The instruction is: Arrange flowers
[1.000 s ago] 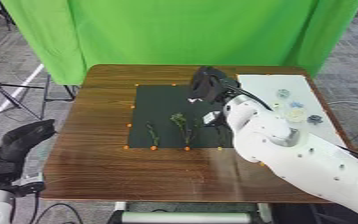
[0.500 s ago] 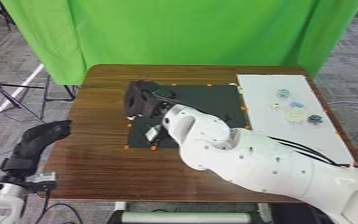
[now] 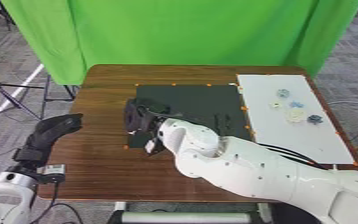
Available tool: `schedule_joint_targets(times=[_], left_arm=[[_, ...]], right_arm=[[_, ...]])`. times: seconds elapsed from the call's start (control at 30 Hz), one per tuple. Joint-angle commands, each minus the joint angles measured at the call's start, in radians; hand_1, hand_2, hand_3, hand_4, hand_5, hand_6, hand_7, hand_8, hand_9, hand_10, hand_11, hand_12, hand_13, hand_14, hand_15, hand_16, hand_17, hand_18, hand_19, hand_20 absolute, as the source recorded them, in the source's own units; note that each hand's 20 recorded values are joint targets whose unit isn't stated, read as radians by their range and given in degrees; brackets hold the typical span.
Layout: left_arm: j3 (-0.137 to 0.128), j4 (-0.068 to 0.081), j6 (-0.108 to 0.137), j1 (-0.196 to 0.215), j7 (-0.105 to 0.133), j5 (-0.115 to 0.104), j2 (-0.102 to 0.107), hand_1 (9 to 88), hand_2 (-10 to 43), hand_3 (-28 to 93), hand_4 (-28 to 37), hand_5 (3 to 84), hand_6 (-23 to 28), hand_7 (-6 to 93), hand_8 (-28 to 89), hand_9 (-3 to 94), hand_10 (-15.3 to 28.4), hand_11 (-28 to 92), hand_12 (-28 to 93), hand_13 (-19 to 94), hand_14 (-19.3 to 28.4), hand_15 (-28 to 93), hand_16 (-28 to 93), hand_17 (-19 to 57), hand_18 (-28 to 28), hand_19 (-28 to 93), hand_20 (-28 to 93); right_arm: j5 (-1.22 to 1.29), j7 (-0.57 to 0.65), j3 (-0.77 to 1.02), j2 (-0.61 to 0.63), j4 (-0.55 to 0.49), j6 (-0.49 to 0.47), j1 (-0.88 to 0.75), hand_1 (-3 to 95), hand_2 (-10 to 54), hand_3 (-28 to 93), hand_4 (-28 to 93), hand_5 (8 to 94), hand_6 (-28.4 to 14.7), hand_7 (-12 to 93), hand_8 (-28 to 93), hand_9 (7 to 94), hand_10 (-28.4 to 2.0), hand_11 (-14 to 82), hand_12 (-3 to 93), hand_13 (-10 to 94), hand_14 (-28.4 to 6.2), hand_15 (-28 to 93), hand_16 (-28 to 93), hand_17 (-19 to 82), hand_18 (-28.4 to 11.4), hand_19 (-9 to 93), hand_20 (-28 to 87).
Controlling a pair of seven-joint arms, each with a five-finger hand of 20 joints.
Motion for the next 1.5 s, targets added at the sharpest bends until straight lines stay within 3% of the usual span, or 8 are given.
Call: schedule_joint_targets(times=[0.03,0.23,0.37,0.77,1.5], left_arm=[[0.017,0.001,-0.026,-0.010,-0.002,0.007,-0.003,31.0,-1.6,47,-7.4,45.8,8.3,10.4,-4,39.9,18.3,21,10,31,21.0,28,-3,3.2,16.4,17,16],[0.027,0.001,-0.030,-0.016,-0.003,0.011,-0.006,28.3,-3.9,57,-11.8,44.4,5.9,13.1,-5,39.8,16.7,20,11,31,20.1,25,-3,3.1,16.3,16,16],[0.039,0.008,-0.039,-0.030,-0.004,0.013,-0.005,27.4,-5.9,63,-15.9,42.8,3.3,17.8,-7,39.9,14.9,18,11,32,18.8,21,-2,3.3,16.2,15,16],[0.043,0.005,-0.042,-0.031,-0.005,0.012,-0.011,27.1,-8.5,69,-20.2,41.6,1.2,23.8,-11,40.4,12.3,17,11,33,17.4,17,0,3.8,15.9,12,16],[0.045,0.005,-0.052,-0.034,-0.005,0.014,-0.016,27.2,-9.5,70,-21.7,41.3,0.8,28.1,-13,40.9,11.7,19,10,34,17.0,16,1,4.2,15.7,11,17]], right_arm=[[-0.036,-0.001,-0.033,-0.021,0.038,-0.012,0.006,65.4,-9.5,52,-13,77.4,1.3,23,4,84.0,-9.8,2.3,28.6,89,-1.5,65,32,60,-13.7,93,63],[-0.074,-0.007,-0.051,-0.029,0.068,-0.005,0.028,62.8,-9.5,55,-14,76.7,2.0,24,3,84.0,-9.3,2.2,28.7,89,-1.3,65,32,60,-13.5,93,63],[-0.080,0.004,-0.046,-0.034,0.085,-0.003,0.030,61.1,-9.5,57,-15,76.4,2.5,25,3,84.0,-9.1,2.0,28.6,89,-1.2,65,31,60,-13.4,93,62],[-0.108,0.011,-0.050,-0.032,0.132,-0.012,0.035,59.6,-9.5,59,-16,76.4,3.2,25,4,83.7,-8.8,1.7,28.2,90,-1.0,64,31,60,-13.3,93,62],[-0.116,0.015,-0.046,-0.018,0.142,-0.040,0.045,56.1,-9.5,62,-14,74.1,3.4,24,5,80.9,-9.3,4.2,26.0,90,-1.2,63,32,59,-13.5,93,62]])
